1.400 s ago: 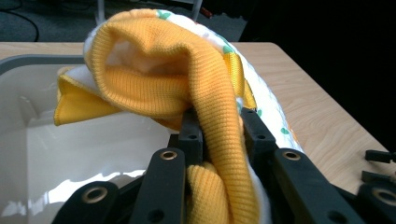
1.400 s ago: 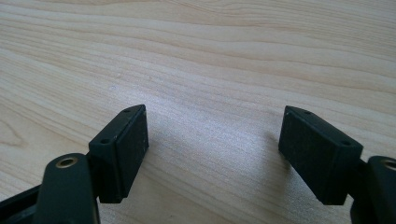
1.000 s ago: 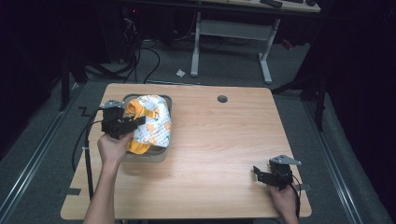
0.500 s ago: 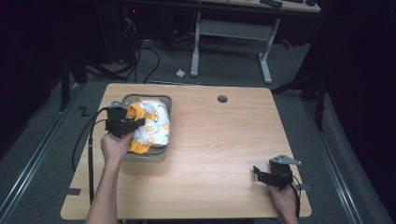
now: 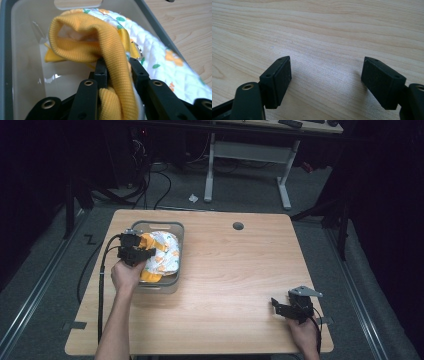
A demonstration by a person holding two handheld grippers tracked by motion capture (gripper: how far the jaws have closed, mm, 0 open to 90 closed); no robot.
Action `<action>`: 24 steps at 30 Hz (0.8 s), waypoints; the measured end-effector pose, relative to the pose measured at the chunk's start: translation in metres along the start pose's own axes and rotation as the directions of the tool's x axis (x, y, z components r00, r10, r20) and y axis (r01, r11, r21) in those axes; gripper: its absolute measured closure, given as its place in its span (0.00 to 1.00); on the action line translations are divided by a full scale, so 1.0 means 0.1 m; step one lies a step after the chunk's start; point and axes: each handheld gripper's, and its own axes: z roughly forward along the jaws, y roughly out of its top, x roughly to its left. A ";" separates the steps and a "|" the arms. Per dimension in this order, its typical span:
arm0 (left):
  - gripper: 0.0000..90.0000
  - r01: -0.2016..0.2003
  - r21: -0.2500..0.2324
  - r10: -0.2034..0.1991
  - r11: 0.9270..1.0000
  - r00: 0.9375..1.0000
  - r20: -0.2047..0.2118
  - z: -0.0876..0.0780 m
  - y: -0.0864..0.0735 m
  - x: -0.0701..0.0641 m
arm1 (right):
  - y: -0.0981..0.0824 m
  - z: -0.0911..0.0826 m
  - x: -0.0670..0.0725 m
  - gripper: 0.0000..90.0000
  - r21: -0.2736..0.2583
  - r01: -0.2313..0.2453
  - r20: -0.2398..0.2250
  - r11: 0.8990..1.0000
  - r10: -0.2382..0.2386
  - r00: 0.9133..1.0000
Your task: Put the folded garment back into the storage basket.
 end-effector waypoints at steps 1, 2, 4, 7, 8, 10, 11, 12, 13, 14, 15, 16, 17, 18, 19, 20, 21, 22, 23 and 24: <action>0.79 0.004 0.006 -0.004 1.000 1.000 0.001 0.02 0.00 0.00 | 0.00 0.00 0.00 0.27 0.000 0.000 0.000 1.000 0.000 1.000; 0.79 0.001 0.012 -0.002 1.000 1.000 0.004 0.03 0.00 0.00 | 0.00 0.00 0.00 0.27 0.000 0.000 0.000 1.000 0.000 1.000; 0.78 -0.010 0.028 0.010 1.000 1.000 -0.004 0.06 0.01 -0.02 | 0.00 0.00 0.00 0.27 0.000 0.000 0.000 1.000 0.000 1.000; 0.73 -0.020 0.063 0.023 0.998 0.998 -0.056 0.11 0.02 -0.05 | 0.00 0.00 0.00 0.27 0.000 -0.001 0.001 1.000 0.001 1.000; 0.70 -0.015 0.071 0.020 0.997 0.997 -0.077 0.12 0.02 -0.05 | 0.00 0.00 0.00 0.27 0.000 -0.001 0.000 1.000 0.001 1.000; 0.58 0.008 0.077 0.001 0.997 0.994 -0.113 0.13 0.03 -0.04 | 0.00 0.00 0.00 0.27 0.000 -0.001 0.001 1.000 0.001 1.000; 0.54 0.016 0.077 -0.006 0.997 0.993 -0.117 0.13 0.03 -0.03 | 0.00 0.00 0.00 0.27 0.000 -0.001 0.001 1.000 0.001 1.000; 0.50 0.023 0.074 -0.014 0.997 0.992 -0.125 0.12 0.02 -0.02 | 0.00 0.00 0.00 0.27 0.000 -0.001 0.001 1.000 0.001 1.000; 0.48 0.029 0.058 -0.021 0.998 0.991 -0.135 0.10 0.02 -0.01 | 0.00 0.00 0.00 0.27 0.000 -0.001 0.001 1.000 0.001 1.000; 0.46 0.034 0.048 -0.027 0.998 0.990 -0.137 0.08 0.02 0.00 | 0.00 0.00 0.00 0.27 0.000 -0.001 0.000 1.000 0.001 1.000; 0.45 0.038 0.040 -0.032 0.998 0.990 -0.139 0.06 0.01 0.00 | 0.00 0.00 0.00 0.27 0.000 -0.001 0.000 1.000 0.001 1.000; 0.44 0.038 0.040 -0.032 0.998 0.990 -0.139 0.06 0.01 0.00 | 0.00 0.00 0.00 0.27 0.000 -0.001 0.000 1.000 0.001 1.000; 0.43 0.038 0.021 -0.035 0.999 0.989 -0.143 0.02 0.00 0.00 | 0.00 0.00 0.00 0.27 0.000 -0.001 0.001 1.000 0.001 1.000; 0.43 0.036 0.013 -0.033 0.999 0.989 -0.143 0.00 0.00 -0.01 | 0.00 0.00 0.00 0.27 0.000 -0.001 0.000 1.000 0.001 1.000; 0.42 0.032 0.003 -0.031 0.999 0.989 -0.143 -0.03 0.00 -0.02 | 0.00 0.00 0.00 0.27 0.000 -0.001 0.001 1.000 0.001 1.000; 0.42 0.030 -0.008 -0.031 1.000 0.990 -0.138 -0.05 -0.01 -0.02 | 0.00 0.00 0.00 0.27 0.000 -0.001 0.001 1.000 0.001 1.000; 0.41 0.032 -0.021 -0.034 0.999 0.991 -0.131 -0.08 -0.01 -0.03 | 0.00 0.00 0.00 0.27 0.000 -0.001 0.001 1.000 0.001 1.000; 0.41 0.032 -0.021 -0.034 0.999 0.991 -0.131 -0.08 -0.01 -0.03 | 0.00 0.00 0.00 0.27 0.000 -0.001 0.001 1.000 0.001 1.000; 0.40 0.040 -0.041 -0.044 0.998 0.993 -0.109 -0.12 -0.02 -0.05 | 0.00 0.00 0.00 0.27 0.000 0.000 0.001 1.000 0.000 1.000; 0.40 0.040 -0.041 -0.044 0.998 0.993 -0.109 -0.12 -0.02 -0.05 | 0.00 0.00 0.00 0.27 0.000 0.000 0.001 1.000 0.000 1.000</action>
